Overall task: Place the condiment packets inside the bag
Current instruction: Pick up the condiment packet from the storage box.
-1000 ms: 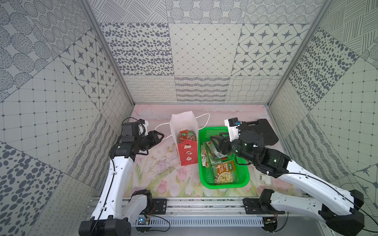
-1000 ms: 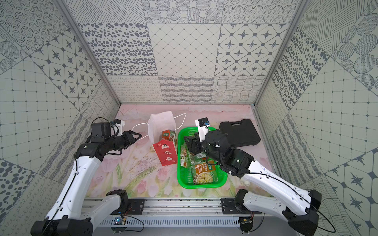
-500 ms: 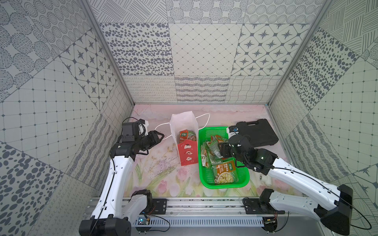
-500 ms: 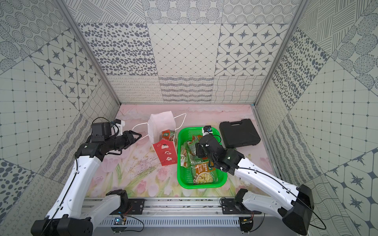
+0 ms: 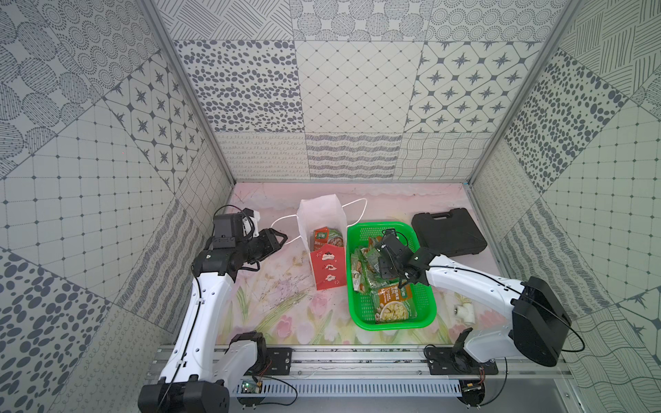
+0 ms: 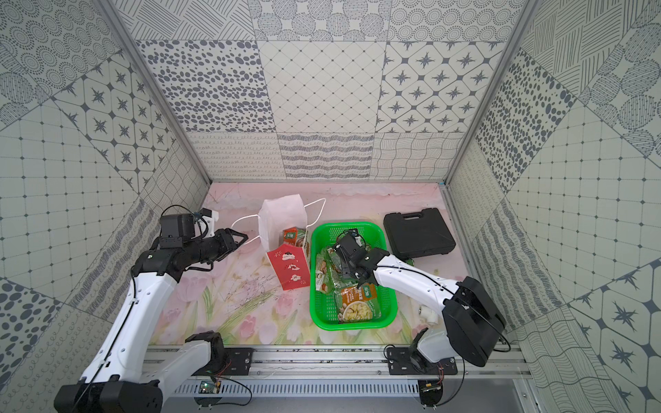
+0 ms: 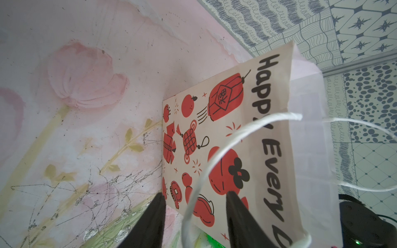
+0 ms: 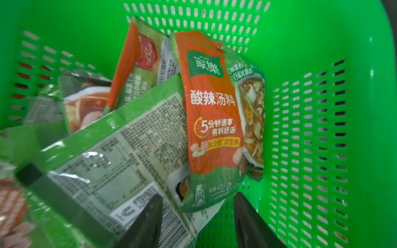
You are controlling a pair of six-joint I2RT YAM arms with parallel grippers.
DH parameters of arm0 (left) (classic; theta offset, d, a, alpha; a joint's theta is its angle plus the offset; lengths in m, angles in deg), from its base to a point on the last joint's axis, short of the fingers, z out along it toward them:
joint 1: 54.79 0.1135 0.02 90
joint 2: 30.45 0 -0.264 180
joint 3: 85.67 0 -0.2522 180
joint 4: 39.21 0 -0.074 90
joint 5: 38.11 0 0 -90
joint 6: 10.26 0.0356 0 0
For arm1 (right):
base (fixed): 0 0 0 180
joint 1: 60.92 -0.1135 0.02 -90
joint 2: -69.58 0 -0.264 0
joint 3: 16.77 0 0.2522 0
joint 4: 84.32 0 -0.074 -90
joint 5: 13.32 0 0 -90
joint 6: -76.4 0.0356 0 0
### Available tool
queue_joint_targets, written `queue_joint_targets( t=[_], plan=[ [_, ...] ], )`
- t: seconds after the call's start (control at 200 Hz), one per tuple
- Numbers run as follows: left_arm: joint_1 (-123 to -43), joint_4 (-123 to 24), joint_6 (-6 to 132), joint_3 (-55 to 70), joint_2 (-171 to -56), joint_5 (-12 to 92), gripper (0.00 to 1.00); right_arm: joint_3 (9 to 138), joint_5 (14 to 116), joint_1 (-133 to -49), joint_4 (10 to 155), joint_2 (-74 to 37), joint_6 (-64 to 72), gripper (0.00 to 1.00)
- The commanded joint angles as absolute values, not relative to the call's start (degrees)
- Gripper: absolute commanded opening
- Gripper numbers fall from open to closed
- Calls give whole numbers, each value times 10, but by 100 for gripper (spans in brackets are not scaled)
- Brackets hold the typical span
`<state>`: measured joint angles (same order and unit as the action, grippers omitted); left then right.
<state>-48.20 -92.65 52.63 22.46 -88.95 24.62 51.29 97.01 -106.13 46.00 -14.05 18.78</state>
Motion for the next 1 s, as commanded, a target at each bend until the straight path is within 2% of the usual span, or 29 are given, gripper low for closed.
queue_joint_targets(
  t=[0.0, 0.205, 0.505, 0.86, 0.995],
  plan=[
    [-479, -924, 527, 224, -888, 237, 50, 532, 987, -1052, 460, -170, 186, 54],
    [-479, -923, 527, 225, -887, 235, 50, 536, 1028, -1040, 444, -206, 190, 50],
    [-479, -923, 527, 224, -885, 234, 50, 544, 1083, -1028, 421, -186, 178, 47],
    [-479, -923, 526, 225, -885, 234, 50, 527, 1067, -989, 446, -136, 111, 47],
    [-479, -923, 526, 225, -884, 235, 50, 516, 1033, -974, 471, -133, 92, 40]
  ],
)
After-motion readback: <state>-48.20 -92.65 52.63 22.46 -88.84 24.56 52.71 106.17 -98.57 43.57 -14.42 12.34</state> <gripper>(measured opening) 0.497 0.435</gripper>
